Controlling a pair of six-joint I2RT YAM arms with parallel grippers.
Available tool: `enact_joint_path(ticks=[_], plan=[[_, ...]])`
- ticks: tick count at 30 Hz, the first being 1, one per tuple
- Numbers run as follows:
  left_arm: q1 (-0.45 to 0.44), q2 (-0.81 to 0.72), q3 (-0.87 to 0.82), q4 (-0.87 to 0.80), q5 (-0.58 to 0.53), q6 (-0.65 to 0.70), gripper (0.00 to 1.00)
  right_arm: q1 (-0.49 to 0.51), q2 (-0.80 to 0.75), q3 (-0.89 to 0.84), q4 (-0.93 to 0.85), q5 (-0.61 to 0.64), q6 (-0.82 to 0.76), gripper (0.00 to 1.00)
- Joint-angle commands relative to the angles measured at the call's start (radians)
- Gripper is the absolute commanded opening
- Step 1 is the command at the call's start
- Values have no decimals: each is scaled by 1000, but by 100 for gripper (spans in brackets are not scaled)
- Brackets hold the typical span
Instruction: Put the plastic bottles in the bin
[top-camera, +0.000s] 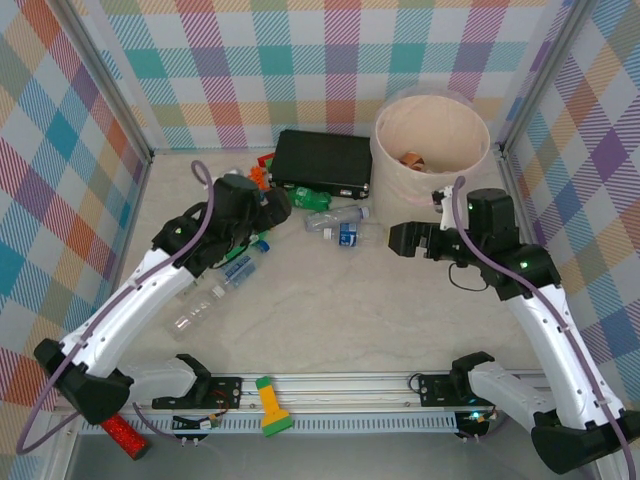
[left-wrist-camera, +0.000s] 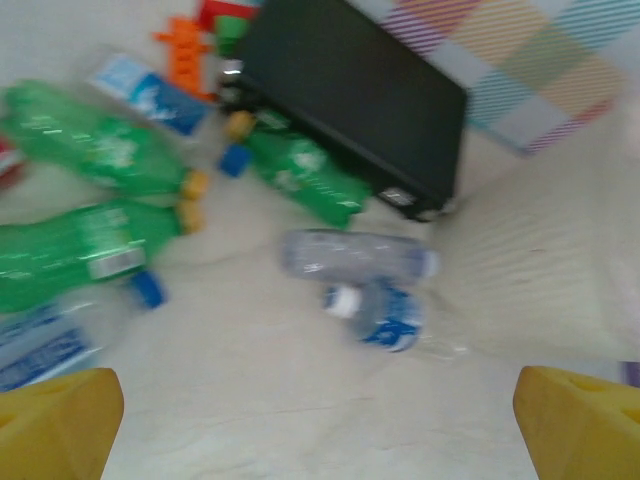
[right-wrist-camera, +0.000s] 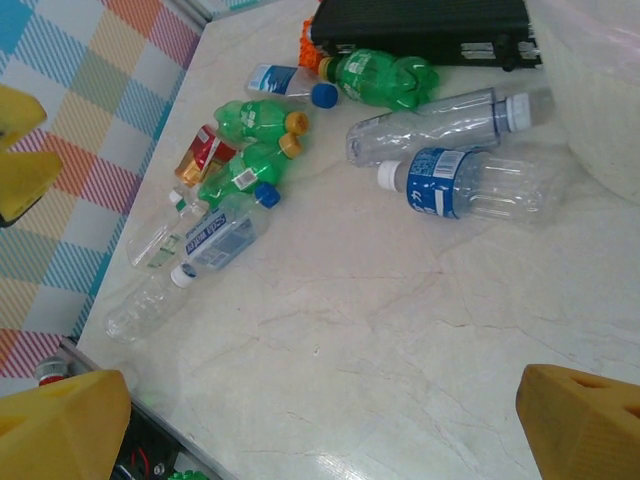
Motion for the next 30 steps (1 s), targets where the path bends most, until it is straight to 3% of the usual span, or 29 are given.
enact_joint_path(ticks=[1, 4, 7, 11, 22, 30], plan=[[31, -38, -62, -171, -127, 20, 100, 22, 31, 32, 68, -25, -24, 99], [86, -49, -121, -219, -110, 39, 100, 41, 65, 43, 90, -16, -13, 99], [151, -45, -185, -205, -16, 85, 100, 52, 102, 49, 113, -31, -19, 99], [171, 2, -237, -156, 57, 151, 100, 61, 160, 86, 98, -47, -39, 99], [225, 266, -209, -134, 17, 341, 100, 66, 172, 119, 97, -28, -46, 99], [311, 351, -220, -43, 94, 451, 100, 68, 152, 107, 81, -11, -44, 99]])
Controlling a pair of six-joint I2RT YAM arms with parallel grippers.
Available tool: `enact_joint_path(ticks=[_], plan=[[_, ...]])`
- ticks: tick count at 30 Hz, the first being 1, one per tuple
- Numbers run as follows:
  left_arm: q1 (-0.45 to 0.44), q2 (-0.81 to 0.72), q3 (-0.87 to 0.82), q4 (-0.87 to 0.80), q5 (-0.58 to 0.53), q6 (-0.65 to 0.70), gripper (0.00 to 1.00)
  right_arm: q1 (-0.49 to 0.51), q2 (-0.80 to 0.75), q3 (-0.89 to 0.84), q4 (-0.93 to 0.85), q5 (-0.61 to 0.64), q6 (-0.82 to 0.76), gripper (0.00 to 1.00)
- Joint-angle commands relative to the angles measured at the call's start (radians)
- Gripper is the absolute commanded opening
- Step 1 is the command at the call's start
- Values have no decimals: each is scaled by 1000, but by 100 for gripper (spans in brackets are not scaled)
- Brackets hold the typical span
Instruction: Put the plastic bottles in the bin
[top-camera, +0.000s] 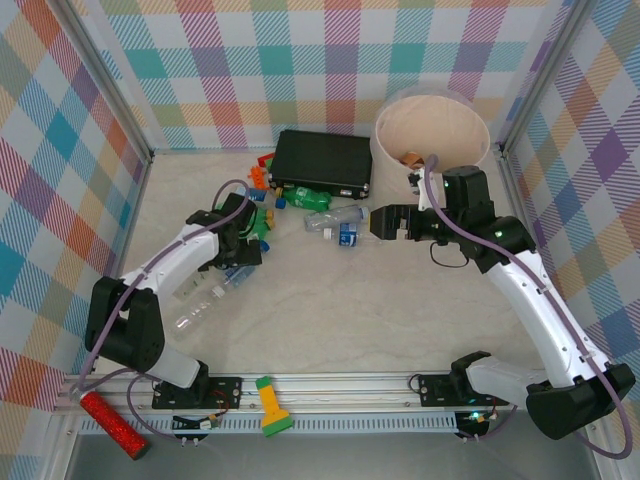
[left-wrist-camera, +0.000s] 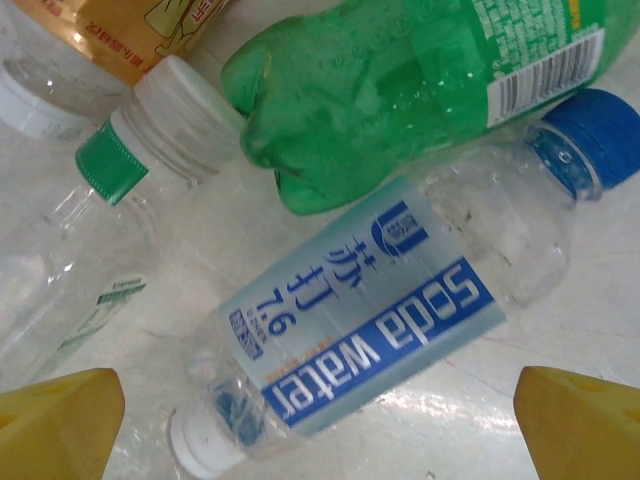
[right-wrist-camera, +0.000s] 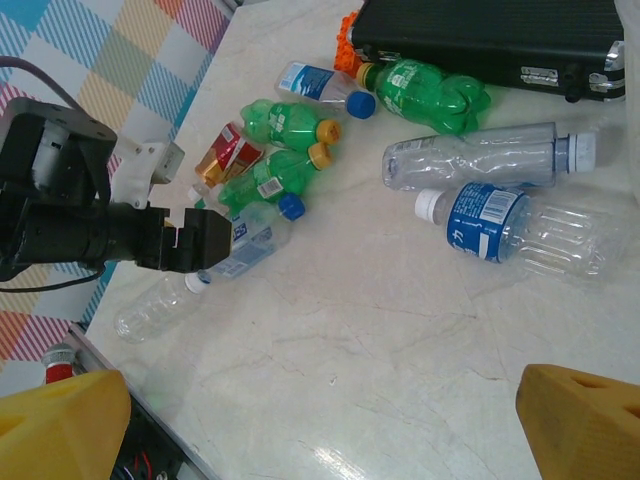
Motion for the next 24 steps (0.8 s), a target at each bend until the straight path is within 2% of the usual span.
enact_joint_path(ticks=[1, 5, 14, 24], plan=[[28, 44, 0, 45, 43, 82, 99, 8, -23, 17, -5, 7, -20, 99], [75, 81, -28, 87, 130, 94, 99, 8, -33, 15, -18, 16, -21, 99], [56, 90, -44, 154, 321, 53, 100, 8, -42, 3, -25, 26, -21, 99], [-82, 149, -29, 102, 266, 26, 100, 8, -16, 4, 2, 14, -14, 99]])
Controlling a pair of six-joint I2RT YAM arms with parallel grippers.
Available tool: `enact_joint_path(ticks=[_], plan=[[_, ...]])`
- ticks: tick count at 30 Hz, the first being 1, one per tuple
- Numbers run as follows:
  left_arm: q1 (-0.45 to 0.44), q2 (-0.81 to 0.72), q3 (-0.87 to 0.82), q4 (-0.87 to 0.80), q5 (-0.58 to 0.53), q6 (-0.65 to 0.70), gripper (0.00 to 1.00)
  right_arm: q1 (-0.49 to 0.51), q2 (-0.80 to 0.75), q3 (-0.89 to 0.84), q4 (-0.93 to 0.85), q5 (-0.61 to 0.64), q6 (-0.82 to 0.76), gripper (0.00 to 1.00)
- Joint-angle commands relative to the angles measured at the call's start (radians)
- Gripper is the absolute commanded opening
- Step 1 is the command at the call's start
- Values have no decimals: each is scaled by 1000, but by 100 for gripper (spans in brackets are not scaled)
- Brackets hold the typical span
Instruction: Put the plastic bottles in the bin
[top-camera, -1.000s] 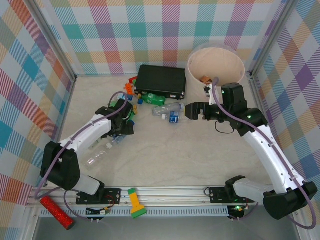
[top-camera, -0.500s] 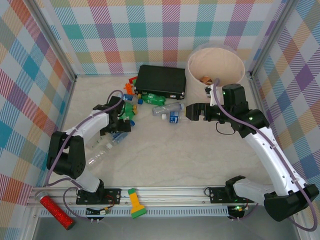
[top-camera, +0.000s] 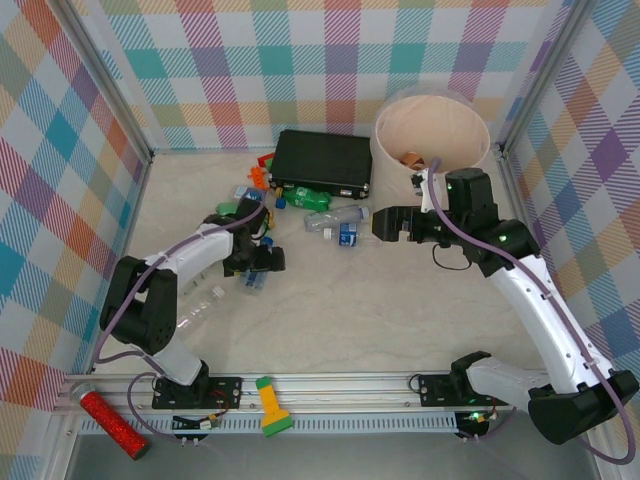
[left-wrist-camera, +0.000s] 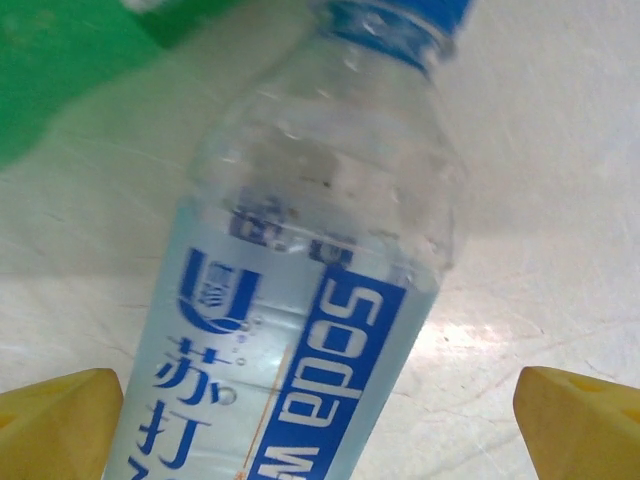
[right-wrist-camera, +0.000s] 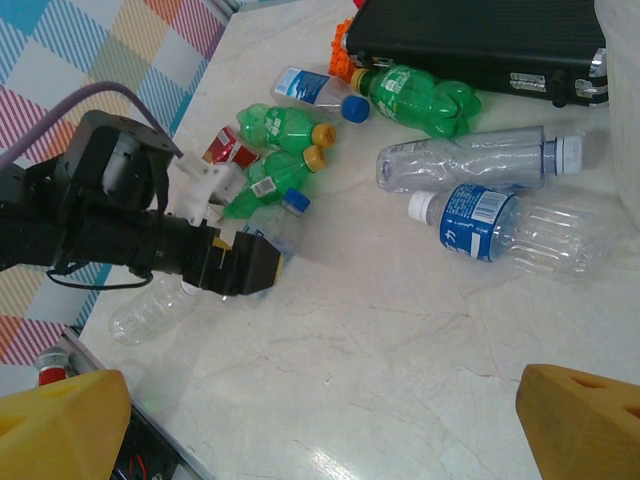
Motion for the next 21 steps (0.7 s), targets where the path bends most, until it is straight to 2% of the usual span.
enact_joint_path(ticks=[1, 8, 16, 21], plan=[[-27, 40, 6, -48, -27, -9, 100, 5, 9, 5, 17, -11, -15, 99], [-39, 52, -10, -65, -64, -5, 90, 5, 23, 9, 17, -15, -2, 99], [-78, 43, -14, -86, -104, -21, 64, 3, 54, 28, 10, -24, 67, 99], [-129, -21, 3, -110, -131, -55, 62, 3, 55, 25, 33, -71, 91, 99]])
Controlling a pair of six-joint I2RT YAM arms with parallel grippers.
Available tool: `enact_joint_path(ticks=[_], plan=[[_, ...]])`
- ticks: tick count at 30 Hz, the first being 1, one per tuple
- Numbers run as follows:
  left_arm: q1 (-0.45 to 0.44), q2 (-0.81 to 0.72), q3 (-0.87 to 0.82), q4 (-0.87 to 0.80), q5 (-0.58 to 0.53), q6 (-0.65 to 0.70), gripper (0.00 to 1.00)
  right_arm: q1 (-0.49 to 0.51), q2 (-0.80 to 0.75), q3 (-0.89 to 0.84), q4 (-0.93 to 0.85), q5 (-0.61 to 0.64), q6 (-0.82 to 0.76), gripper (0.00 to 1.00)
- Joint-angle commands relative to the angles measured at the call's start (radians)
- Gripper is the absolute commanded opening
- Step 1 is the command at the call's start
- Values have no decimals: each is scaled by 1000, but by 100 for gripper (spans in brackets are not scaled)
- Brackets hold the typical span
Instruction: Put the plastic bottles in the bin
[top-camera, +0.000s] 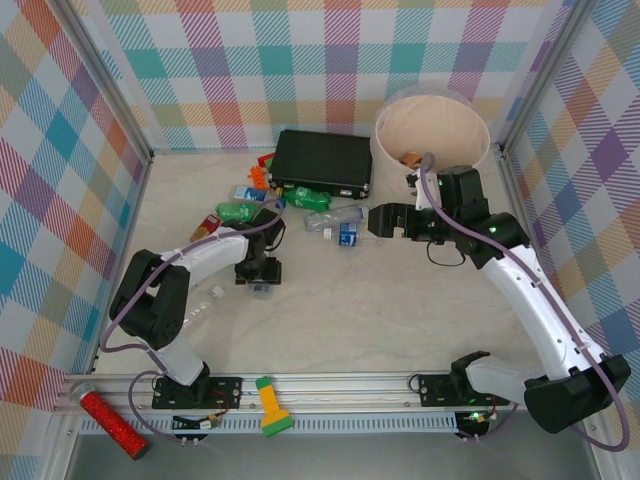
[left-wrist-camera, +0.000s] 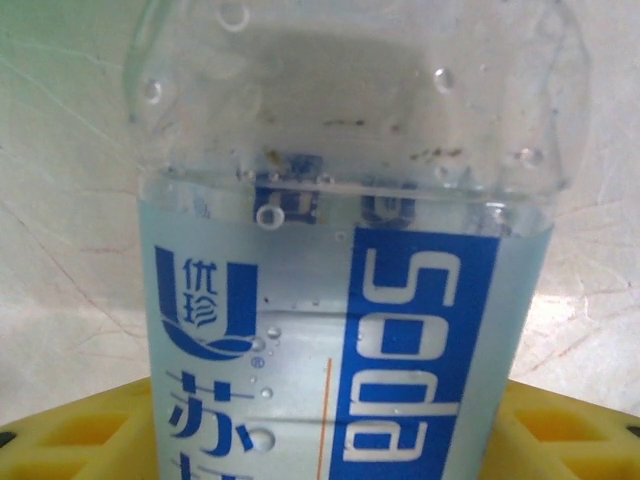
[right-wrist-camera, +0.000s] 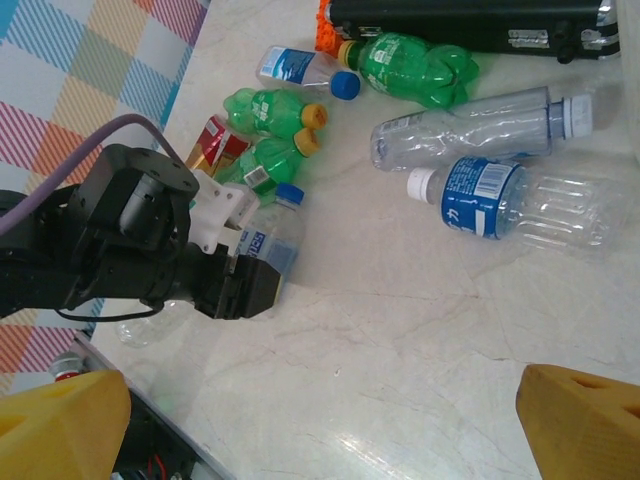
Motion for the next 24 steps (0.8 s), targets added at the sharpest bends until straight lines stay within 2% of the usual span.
enact_joint_path(ticks=[1, 5, 13, 19, 24], plan=[[-47, -78, 19, -53, -39, -36, 62, 3, 2, 28, 34, -68, 31, 99], [-118, -147, 88, -66, -60, -50, 62, 2, 10, 39, 50, -130, 64, 98], [-232, -276, 206, -19, -13, -7, 62, 2, 45, 44, 190, -237, 224, 71], [-285, -343, 266, -25, 47, 57, 62, 9, 116, 64, 278, -306, 406, 60], [-299, -416, 281, -9, 127, 83, 62, 85, 165, 106, 243, -247, 425, 60]])
